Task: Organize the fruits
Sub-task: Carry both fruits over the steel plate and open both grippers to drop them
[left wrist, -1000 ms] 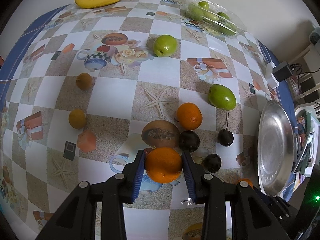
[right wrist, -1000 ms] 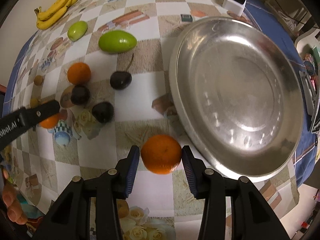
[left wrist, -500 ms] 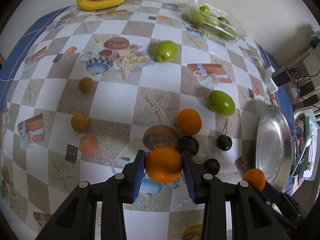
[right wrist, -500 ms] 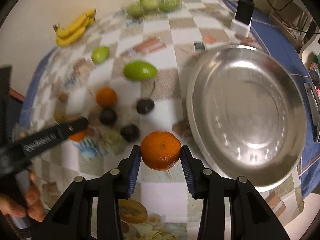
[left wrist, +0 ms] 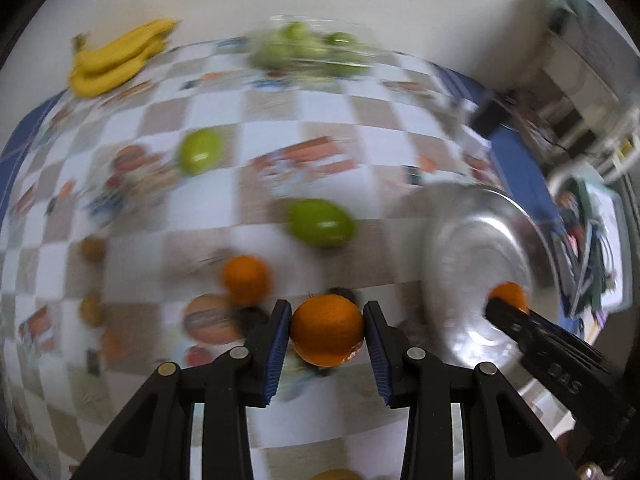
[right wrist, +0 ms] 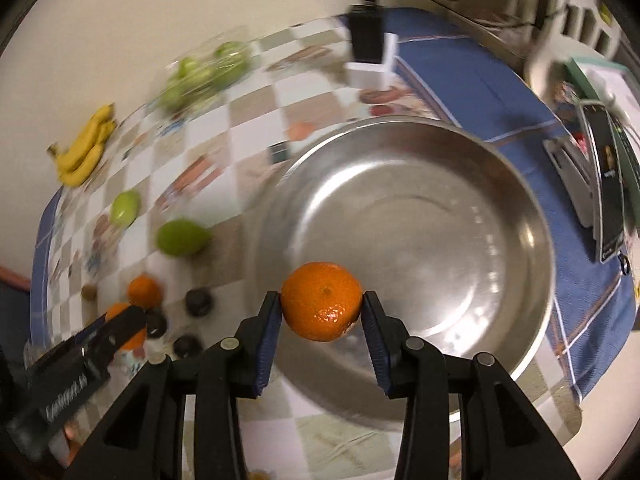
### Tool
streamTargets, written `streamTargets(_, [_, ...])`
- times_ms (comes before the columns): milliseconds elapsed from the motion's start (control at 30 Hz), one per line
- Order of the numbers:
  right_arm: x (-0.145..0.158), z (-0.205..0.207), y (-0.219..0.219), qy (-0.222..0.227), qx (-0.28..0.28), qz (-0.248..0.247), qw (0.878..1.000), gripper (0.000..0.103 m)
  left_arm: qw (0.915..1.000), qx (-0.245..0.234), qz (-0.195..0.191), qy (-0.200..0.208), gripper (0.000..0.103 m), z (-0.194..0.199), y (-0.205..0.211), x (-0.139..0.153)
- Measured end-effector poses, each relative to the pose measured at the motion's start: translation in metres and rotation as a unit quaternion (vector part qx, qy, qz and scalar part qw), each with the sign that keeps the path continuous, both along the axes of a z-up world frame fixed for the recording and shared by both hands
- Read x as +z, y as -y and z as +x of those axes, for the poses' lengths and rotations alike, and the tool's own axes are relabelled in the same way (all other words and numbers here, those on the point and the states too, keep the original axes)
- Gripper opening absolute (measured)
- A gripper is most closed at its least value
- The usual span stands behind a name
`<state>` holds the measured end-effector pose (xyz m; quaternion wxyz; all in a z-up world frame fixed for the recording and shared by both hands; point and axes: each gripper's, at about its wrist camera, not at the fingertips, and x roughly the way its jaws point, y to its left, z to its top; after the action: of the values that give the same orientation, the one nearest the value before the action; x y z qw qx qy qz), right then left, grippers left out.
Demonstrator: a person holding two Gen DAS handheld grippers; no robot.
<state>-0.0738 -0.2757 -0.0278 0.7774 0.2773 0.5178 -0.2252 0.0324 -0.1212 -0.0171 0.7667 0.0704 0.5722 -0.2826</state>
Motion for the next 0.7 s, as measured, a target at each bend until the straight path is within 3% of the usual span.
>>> streamTargets(167, [-0.007, -0.008, 0.025, -0.009, -0.030, -0.003, 1.000, 0.042, 0.9982, -0.050, -0.029, -0.013, 0.040, -0.014, 0.045, 0.000])
streamTargets(333, [-0.020, -0.018, 0.048, -0.028, -0.061, -0.005, 0.998, 0.043, 0.9958, -0.084, -0.033, -0.009, 0.040, -0.025, 0.085, -0.004])
streamTargets(700, [-0.036, -0.034, 0.070, -0.042, -0.088, 0.010, 0.995, 0.043, 0.9948, -0.098, -0.012, -0.023, 0.044, -0.032, 0.108, -0.024])
